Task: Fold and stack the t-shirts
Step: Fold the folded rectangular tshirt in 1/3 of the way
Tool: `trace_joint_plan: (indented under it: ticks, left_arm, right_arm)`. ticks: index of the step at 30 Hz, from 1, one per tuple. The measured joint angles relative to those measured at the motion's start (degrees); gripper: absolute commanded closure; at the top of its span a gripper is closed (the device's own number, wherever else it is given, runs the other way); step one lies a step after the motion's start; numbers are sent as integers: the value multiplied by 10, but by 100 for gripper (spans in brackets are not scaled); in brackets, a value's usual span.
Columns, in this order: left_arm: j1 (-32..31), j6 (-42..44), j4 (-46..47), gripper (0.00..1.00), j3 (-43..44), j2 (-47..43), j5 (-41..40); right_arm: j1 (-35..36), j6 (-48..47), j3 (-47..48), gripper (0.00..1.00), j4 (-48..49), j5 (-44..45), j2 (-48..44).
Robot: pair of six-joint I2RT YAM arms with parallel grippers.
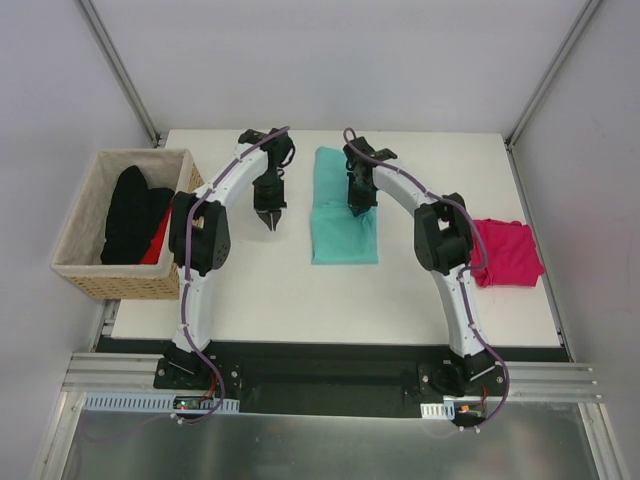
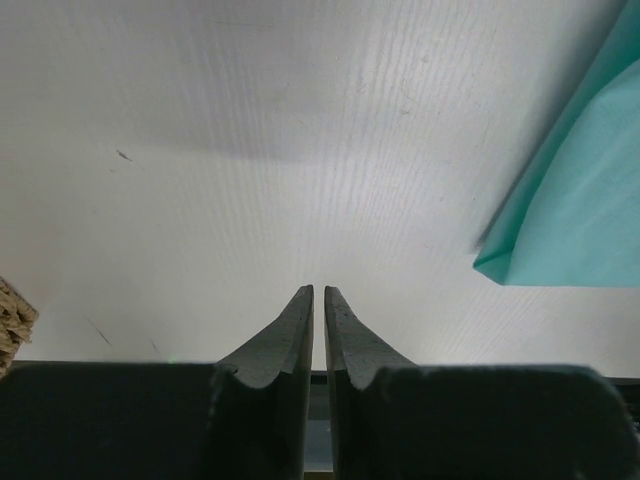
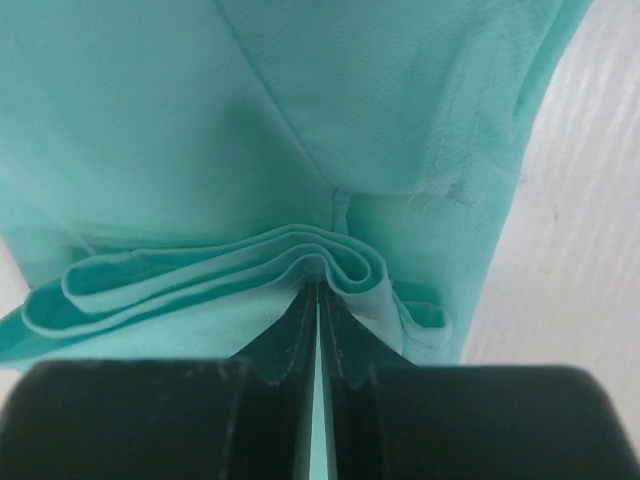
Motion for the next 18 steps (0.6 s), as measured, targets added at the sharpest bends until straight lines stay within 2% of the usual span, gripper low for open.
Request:
trace_joint_plan:
  ticks: [9,15,18]
  left_arm:
    - [7,0,-6,92,0,0,0]
    - [7,0,-6,92,0,0,0]
    - [7,0,-4,92,-1,-1,0]
  right_arm:
    - [-42,3,16,92,0,-8,11]
    - [-45,4,-4,91,3,-10,-6]
    - [-43,4,-27,95,1,-9,-36]
